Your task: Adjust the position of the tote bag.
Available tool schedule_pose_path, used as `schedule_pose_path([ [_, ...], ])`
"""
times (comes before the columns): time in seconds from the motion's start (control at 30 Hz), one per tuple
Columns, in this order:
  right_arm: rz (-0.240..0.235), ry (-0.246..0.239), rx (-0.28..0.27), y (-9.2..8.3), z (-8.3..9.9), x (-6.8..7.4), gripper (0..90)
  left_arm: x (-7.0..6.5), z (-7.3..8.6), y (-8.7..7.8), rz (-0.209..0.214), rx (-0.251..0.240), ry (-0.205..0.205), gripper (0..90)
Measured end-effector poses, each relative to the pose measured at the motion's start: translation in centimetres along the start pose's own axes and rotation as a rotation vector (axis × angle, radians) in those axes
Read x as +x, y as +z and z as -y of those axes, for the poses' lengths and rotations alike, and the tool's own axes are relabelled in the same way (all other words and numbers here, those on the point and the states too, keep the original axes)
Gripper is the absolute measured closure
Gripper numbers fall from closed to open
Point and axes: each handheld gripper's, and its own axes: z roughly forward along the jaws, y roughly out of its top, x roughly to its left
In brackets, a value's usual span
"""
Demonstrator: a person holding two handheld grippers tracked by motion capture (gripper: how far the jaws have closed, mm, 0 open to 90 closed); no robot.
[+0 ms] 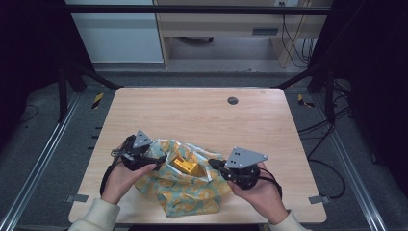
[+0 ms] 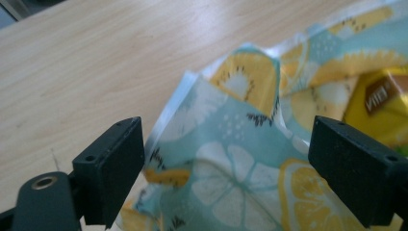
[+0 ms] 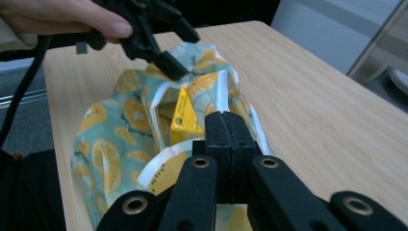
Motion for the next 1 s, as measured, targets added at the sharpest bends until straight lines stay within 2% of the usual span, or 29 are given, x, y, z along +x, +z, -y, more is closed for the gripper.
schedule_pose_path([
  [0.03, -0.004, 0.02, 0.002, -0.2, 0.8, -0.2, 90.0, -0.2, 0.9, 0.0, 0.007, 0.004, -0.005, 12.3],
  [0.1, -0.004, 0.035, 0.005, -0.3, 1.5, -0.3, 90.0, -0.3, 1.6, 0.0, 0.001, 0.004, -0.005, 14.2],
  [0.2, -0.003, 0.055, 0.006, -0.4, 2.4, -0.5, 90.0, -0.5, 2.1, -0.1, -0.001, 0.004, -0.004, 20.5],
  [0.27, -0.004, 0.064, 0.003, -0.4, 3.0, -0.6, 90.0, -0.6, 2.2, -0.4, -0.007, -0.018, 0.024, 30.8],
  [0.4, -0.002, 0.079, 0.001, -0.3, 3.6, -0.7, 90.0, -0.7, 2.2, -0.5, -0.008, -0.042, 0.04, 52.2],
  [0.43, 0.0, 0.082, 0.002, -0.2, 3.8, -0.8, 90.0, -0.7, 2.2, -0.4, -0.007, -0.045, 0.039, 52.2],
  [0.47, -0.001, 0.088, 0.002, -0.1, 4.0, -0.9, 90.0, -0.8, 2.2, -0.3, 0.001, -0.053, 0.038, 64.8],
  [0.5, -0.001, 0.088, 0.002, -0.1, 4.0, -0.9, 90.0, -0.8, 2.2, -0.2, 0.009, -0.049, 0.045, 64.8],
  [0.63, 0.004, 0.106, 0.002, 0.2, 4.4, -1.4, 90.0, -0.8, 2.2, 0.0, 0.016, -0.047, 0.044, 80.2],
  [0.73, 0.01, 0.114, 0.001, 0.4, 4.8, -1.5, 90.0, -0.7, 2.2, -0.5, 0.016, -0.062, 0.036, 89.5],
  [0.83, 0.018, 0.121, -0.001, 0.2, 5.2, -1.7, 90.0, -0.6, 2.5, -2.0, 0.009, -0.105, 0.02, 89.9],
  [1.0, 0.03, 0.132, -0.014, -0.6, 5.6, -1.7, 90.0, -0.9, 3.3, -3.7, 0.024, -0.139, 0.009, 89.9],
])
